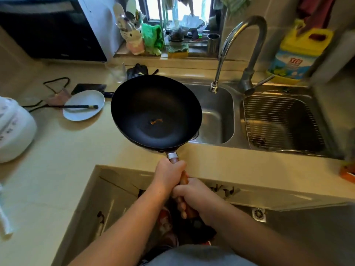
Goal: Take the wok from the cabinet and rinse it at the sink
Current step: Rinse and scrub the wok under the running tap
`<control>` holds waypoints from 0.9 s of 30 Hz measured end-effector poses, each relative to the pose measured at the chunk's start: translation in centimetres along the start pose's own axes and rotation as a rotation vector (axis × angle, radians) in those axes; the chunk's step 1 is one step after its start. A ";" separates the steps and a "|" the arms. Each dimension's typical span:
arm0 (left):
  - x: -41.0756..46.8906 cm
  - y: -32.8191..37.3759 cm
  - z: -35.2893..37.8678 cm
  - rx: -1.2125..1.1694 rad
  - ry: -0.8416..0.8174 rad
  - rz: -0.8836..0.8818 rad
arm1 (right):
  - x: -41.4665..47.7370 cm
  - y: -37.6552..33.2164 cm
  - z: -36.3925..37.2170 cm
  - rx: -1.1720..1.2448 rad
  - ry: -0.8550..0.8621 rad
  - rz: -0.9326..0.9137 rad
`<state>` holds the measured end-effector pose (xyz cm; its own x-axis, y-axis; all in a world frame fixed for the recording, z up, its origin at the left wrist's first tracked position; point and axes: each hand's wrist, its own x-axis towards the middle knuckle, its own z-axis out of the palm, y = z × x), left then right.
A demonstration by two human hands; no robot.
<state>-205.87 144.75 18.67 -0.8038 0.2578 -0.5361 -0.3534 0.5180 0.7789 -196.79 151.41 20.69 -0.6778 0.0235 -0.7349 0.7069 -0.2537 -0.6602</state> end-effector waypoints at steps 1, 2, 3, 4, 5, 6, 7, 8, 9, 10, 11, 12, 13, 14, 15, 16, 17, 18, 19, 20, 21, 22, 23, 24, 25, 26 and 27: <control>1.0 0.4 0.0 0.005 -0.001 0.000 | 0.9 -0.7 -0.2 0.025 -0.005 0.019; 2.1 0.8 0.0 0.005 -0.009 -0.002 | 1.7 -1.3 -0.4 0.059 -0.006 0.039; 3.2 1.0 0.0 0.006 -0.011 -0.009 | 2.5 -1.9 -0.5 0.096 -0.001 0.058; 4.3 1.4 0.0 0.011 -0.009 -0.017 | 3.3 -2.5 -0.6 0.132 0.007 0.077; 5.4 1.8 0.1 0.017 -0.010 -0.023 | 4.1 -3.2 -0.7 0.162 0.015 0.097; 6.5 2.3 0.1 0.030 -0.021 -0.026 | 4.7 -3.9 -0.8 0.190 0.023 0.116; 7.5 2.8 0.2 0.043 -0.040 -0.027 | 5.4 -4.6 -0.9 0.218 0.032 0.130; 8.5 3.3 0.1 0.044 -0.066 -0.027 | 6.0 -5.3 -1.0 0.244 0.043 0.140; 9.4 3.7 0.1 0.041 -0.097 -0.028 | 6.7 -5.9 -1.1 0.265 0.058 0.153; 10.3 4.0 0.1 0.041 -0.125 -0.031 | 7.3 -6.6 -1.1 0.282 0.075 0.168; 11.1 4.3 0.0 0.046 -0.152 -0.039 | 7.8 -7.2 -1.1 0.307 0.092 0.182; 12.0 4.7 0.0 0.050 -0.179 -0.054 | 8.4 -7.9 -1.1 0.342 0.105 0.193; 12.8 5.1 0.0 0.050 -0.204 -0.074 | 9.0 -8.6 -1.2 0.381 0.116 0.208; 13.7 5.4 0.1 0.056 -0.227 -0.091 | 9.5 -9.1 -1.3 0.418 0.126 0.226; 14.5 5.8 0.2 0.074 -0.246 -0.103 | 10.1 -9.6 -1.6 0.452 0.138 0.245; 15.2 6.2 0.3 0.105 -0.258 -0.108 | 10.6 -10.0 -1.8 0.486 0.148 0.260; 15.9 6.5 0.4 0.129 -0.267 -0.108 | 11.1 -10.4 -2.0 0.520 0.157 0.269; 16.5 6.7 0.6 0.142 -0.280 -0.115 | 11.6 -10.6 -2.3 0.554 0.162 0.276; 17.1 6.9 0.9 0.149 -0.297 -0.131 | 12.2 -10.9 -2.6 0.587 0.163 0.285; 17.6 7.1 1.2 0.160 -0.309 -0.153 | 12.7 -11.1 -2.9 0.614 0.164 0.299; 18.1 7.2 1.6 0.172 -0.316 -0.177 | 13.2 -11.3 -3.3 0.636 0.166 0.315; 18.6 7.3 1.9 0.181 -0.324 -0.194 | 13.6 -11.4 -3.6 0.654 0.167 0.330; 19.0 7.3 2.2 0.186 -0.335 -0.206 | 14.0 -11.6 -4.0 0.670 0.165 0.342; 19.4 7.4 2.6 0.194 -0.349 -0.217 | 14.2 -11.8 -4.3 0.685 0.162 0.353; 19.7 7.4 2.9 0.203 -0.361 -0.227 | 14.4 -12.0 -4.6 0.699 0.159 0.361; 20.0 7.4 3.3 0.214 -0.370 -0.237 | 14.7 -12.1 -5.0 0.710 0.159 0.369; 20.3 7.4 3.7 0.225 -0.372 -0.246 | 14.9 -12.2 -5.4 0.715 0.162 0.378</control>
<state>-223.08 156.83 12.38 -0.4698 0.3583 -0.8068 -0.3659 0.7527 0.5473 -214.46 160.08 16.98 -0.3439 -0.0612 -0.9370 0.5448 -0.8257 -0.1461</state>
